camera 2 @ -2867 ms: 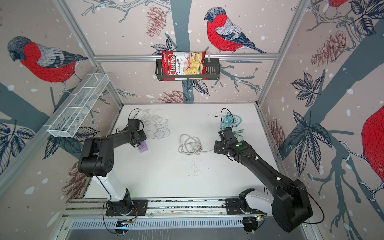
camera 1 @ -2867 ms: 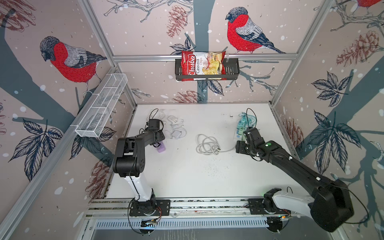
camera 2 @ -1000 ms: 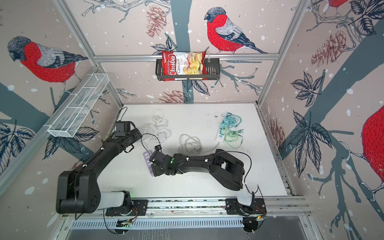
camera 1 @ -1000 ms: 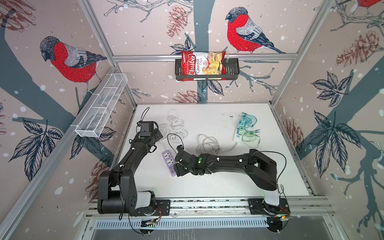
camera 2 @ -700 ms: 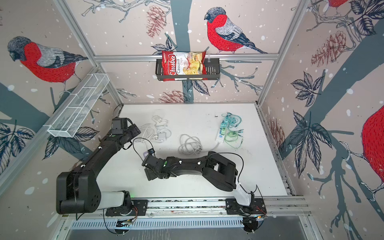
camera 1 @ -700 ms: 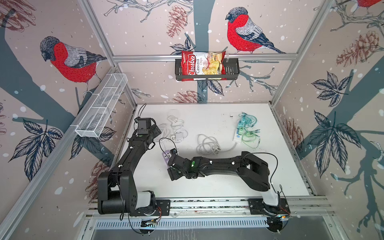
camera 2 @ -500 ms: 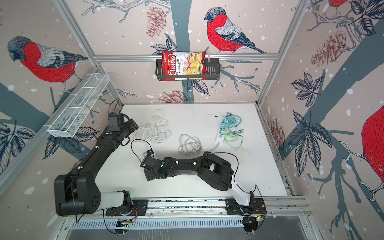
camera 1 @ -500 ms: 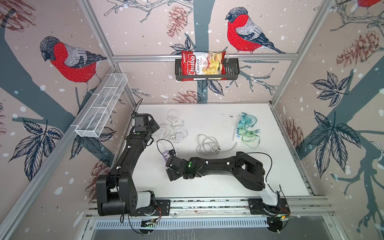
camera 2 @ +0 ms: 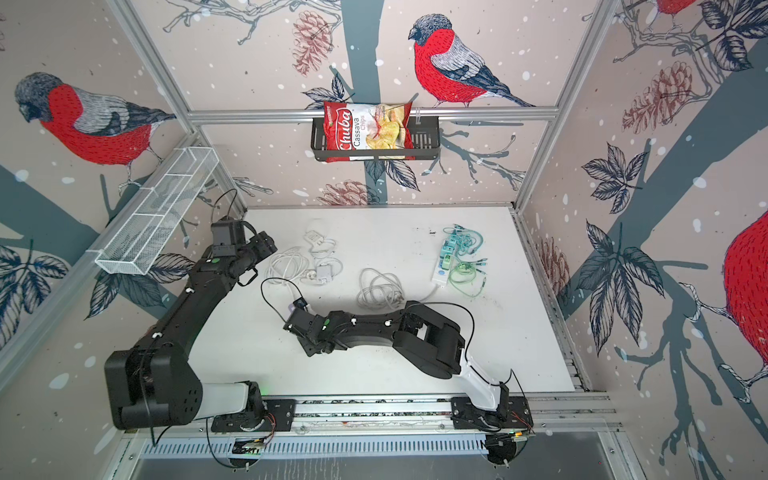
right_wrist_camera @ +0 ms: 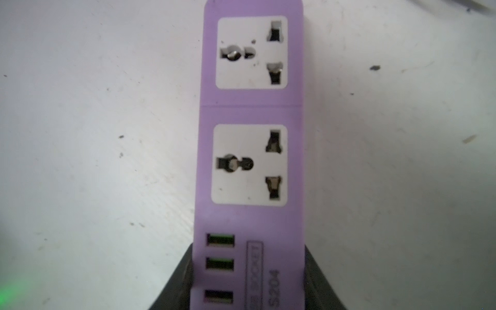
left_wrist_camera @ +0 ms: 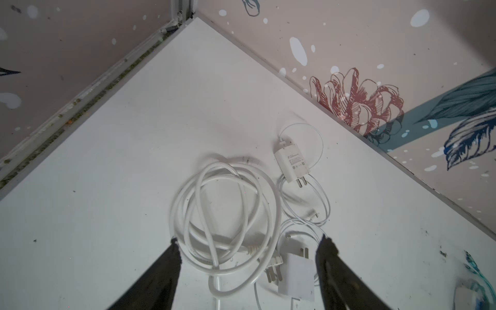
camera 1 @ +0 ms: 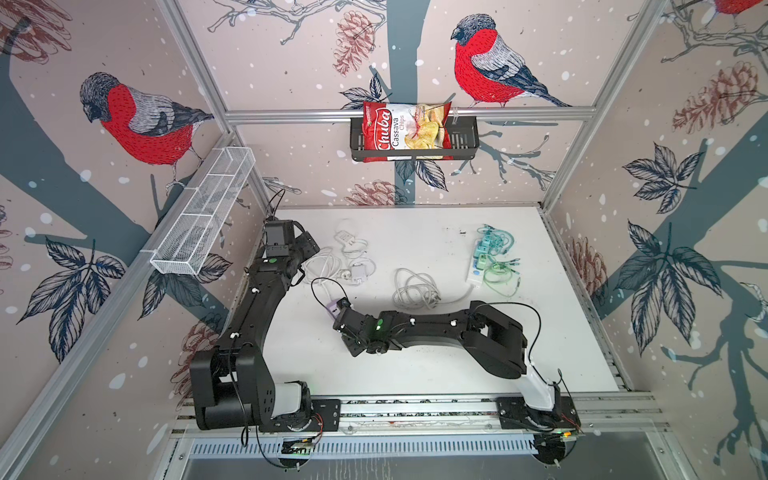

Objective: Insert the plug
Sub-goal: 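Lower the left gripper onto the white charger brick and grasp it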

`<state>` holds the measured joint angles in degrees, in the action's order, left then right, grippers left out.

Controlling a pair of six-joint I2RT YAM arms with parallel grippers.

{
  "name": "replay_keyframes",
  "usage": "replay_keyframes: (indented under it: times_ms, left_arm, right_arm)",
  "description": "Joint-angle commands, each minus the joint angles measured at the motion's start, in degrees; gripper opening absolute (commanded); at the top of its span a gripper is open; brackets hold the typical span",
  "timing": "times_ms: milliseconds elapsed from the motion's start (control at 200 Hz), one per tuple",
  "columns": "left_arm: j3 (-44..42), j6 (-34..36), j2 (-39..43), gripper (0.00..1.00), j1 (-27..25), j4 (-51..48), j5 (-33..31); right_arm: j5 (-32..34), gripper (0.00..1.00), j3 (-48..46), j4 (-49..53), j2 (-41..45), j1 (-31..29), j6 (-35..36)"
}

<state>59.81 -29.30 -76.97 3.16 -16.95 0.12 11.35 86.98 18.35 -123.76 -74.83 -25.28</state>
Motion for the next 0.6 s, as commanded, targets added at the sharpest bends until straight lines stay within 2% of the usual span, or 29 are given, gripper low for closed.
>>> replay_keyframes:
  times_ms: [0, 85, 200, 330, 370, 450, 595]
  left_arm:
    - [-1.29, 2.52, 0.63, 0.77, -0.23, 1.28, 4.62]
    - [-2.32, 4.37, 1.06, 0.75, -1.67, 2.13, 5.16]
    - [-4.12, 7.21, 1.80, 0.75, -5.72, 2.31, 2.37]
    - [-5.62, 8.61, 2.04, 0.74, -8.74, 3.31, 2.57]
    - [-5.84, 9.14, 1.92, 0.74, -9.56, 3.65, 2.82]
    - [-6.03, 10.20, 1.19, 0.74, -11.26, 4.29, 2.22]
    - [-4.15, 12.33, -2.26, 0.72, -14.55, 3.11, 0.39]
  right_arm:
    - [-3.15, 0.34, -4.78, 4.42, 2.50, 0.63, 6.53]
    - [-4.41, 0.33, -10.28, 4.47, 5.65, 1.77, 9.39]
    - [-7.67, 0.34, -16.66, 5.13, 9.11, 3.72, 13.93]
    - [-9.55, 0.37, -20.96, 7.47, 9.64, 6.50, 17.51]
    - [-9.39, 0.40, -21.62, 7.68, 9.52, 7.49, 17.84]
    - [-10.15, 0.53, -22.18, 7.24, 9.37, 8.87, 18.54]
    - [-12.59, 0.63, -23.75, 3.10, 12.45, 9.12, 19.32]
